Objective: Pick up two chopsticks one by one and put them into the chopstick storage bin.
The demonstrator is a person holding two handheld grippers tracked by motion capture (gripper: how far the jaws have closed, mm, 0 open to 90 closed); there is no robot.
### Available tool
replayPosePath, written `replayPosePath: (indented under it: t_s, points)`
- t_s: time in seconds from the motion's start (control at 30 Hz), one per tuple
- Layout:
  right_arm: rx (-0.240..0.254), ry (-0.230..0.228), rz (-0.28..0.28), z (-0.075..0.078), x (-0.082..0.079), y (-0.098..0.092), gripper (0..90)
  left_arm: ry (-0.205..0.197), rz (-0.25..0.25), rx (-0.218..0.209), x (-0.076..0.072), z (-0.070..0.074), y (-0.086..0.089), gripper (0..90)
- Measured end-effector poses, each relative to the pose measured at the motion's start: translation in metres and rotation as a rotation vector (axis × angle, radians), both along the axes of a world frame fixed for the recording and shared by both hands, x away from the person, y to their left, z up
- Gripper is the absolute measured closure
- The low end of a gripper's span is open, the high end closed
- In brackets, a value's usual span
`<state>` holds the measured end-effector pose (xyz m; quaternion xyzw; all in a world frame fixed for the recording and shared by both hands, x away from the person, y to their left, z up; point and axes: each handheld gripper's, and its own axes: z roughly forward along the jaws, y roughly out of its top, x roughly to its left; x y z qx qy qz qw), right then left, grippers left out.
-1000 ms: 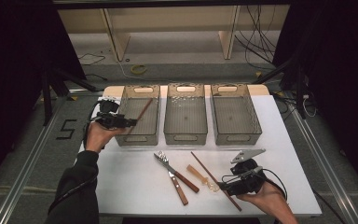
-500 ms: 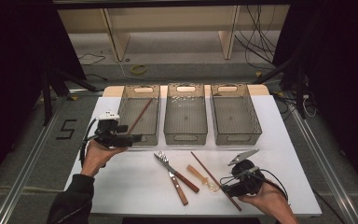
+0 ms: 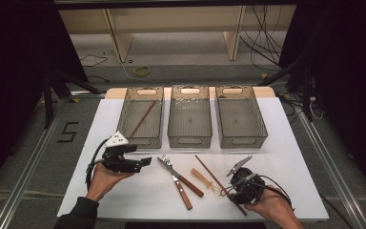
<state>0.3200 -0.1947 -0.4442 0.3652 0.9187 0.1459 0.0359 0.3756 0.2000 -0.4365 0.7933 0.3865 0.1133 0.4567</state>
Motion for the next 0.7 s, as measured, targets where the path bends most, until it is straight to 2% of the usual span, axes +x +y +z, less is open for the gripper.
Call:
replayPosePath:
  t_s: [0.03,0.13,0.3,0.4,0.7]
  points:
    - [-0.003,0.003,0.001,-0.001,0.000,0.001,61.6,-0.014,0.001,-0.009,-0.005,-0.003,0.001,17.6]
    - [-0.021,0.009,0.003,-0.002,0.001,0.003,64.2,-0.021,0.008,-0.015,-0.010,-0.006,0.002,17.6]
    - [-0.047,0.019,0.014,-0.005,0.003,0.005,68.9,-0.006,0.007,-0.021,-0.015,-0.010,0.001,17.1]
    - [-0.054,0.024,0.011,-0.006,0.003,0.007,70.4,-0.006,0.003,0.004,-0.018,-0.014,-0.002,16.9]
    - [-0.091,0.040,0.026,-0.011,0.005,0.012,76.7,-0.008,-0.008,0.017,-0.024,-0.018,-0.006,16.8]
